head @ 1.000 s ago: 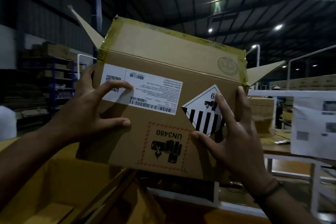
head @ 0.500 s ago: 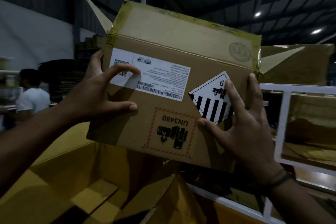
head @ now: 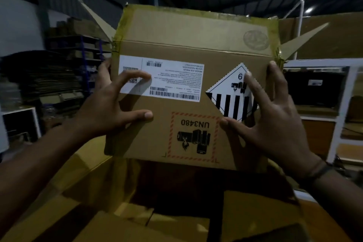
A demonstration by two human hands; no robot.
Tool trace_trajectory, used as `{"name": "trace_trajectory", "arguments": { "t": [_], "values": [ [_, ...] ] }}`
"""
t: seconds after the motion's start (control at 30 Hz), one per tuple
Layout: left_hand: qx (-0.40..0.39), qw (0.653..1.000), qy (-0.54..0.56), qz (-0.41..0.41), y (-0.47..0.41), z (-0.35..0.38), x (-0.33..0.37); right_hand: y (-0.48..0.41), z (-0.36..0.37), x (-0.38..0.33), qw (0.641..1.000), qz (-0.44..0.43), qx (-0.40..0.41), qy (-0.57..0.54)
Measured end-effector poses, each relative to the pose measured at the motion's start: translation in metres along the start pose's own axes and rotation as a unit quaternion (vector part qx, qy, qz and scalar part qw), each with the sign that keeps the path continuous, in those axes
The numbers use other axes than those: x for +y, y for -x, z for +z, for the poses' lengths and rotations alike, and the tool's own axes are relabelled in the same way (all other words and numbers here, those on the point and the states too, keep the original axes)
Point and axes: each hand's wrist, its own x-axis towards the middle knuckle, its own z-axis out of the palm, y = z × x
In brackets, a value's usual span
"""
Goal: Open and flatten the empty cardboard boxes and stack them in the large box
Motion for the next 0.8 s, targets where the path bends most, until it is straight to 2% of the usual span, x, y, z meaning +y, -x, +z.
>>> {"name": "trace_trajectory", "arguments": {
  "t": [0.23, 0.33, 0.47, 0.6, 0.8],
  "values": [
    [-0.020, 0.998, 0.059, -0.006, 0.014, -0.009, -0.086, -0.001, 0.019, -0.076, 0.996, 0.026, -0.070, 0.044],
    [-0.019, 0.997, 0.073, -0.024, 0.029, 0.002, -0.103, 0.014, 0.033, -0.090, 0.997, 0.021, -0.067, 0.040],
    [-0.046, 0.991, 0.077, -0.099, 0.056, 0.033, -0.115, 0.037, 0.044, -0.088, 0.993, -0.023, -0.110, 0.024],
    [-0.069, 0.963, 0.144, -0.217, 0.098, 0.064, -0.142, 0.050, 0.036, -0.085, 0.981, -0.058, -0.176, 0.049],
    [-0.090, 0.914, 0.233, -0.319, 0.144, 0.072, -0.173, 0.049, 0.044, -0.087, 0.927, -0.002, -0.368, 0.074]
  ]
}}
